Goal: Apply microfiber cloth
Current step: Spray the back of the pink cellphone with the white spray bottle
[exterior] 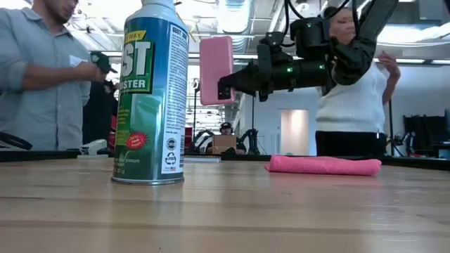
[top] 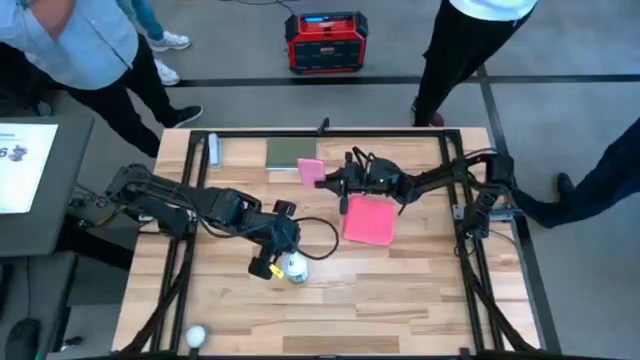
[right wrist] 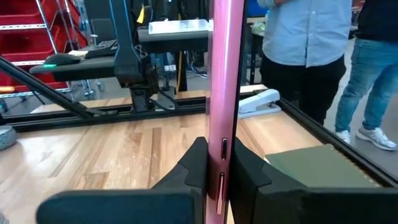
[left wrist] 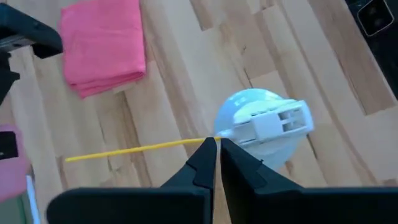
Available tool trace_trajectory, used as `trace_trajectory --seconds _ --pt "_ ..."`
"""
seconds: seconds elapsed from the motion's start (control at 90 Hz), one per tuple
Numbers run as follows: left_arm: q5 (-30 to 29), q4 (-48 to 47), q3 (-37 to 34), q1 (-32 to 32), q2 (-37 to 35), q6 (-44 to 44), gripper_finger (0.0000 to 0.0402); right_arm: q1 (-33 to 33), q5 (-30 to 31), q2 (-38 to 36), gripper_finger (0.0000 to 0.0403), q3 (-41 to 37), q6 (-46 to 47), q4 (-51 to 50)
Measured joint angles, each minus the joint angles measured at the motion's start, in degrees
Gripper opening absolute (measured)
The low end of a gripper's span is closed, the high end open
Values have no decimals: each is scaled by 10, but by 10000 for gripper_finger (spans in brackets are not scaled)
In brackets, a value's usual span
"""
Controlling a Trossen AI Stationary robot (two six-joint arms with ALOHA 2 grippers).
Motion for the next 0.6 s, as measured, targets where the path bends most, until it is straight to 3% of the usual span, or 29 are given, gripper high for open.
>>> trace_trajectory --seconds 0.6 --pt "9 -13 34 -7 29 7 0 4 0 0 17 0 1 0"
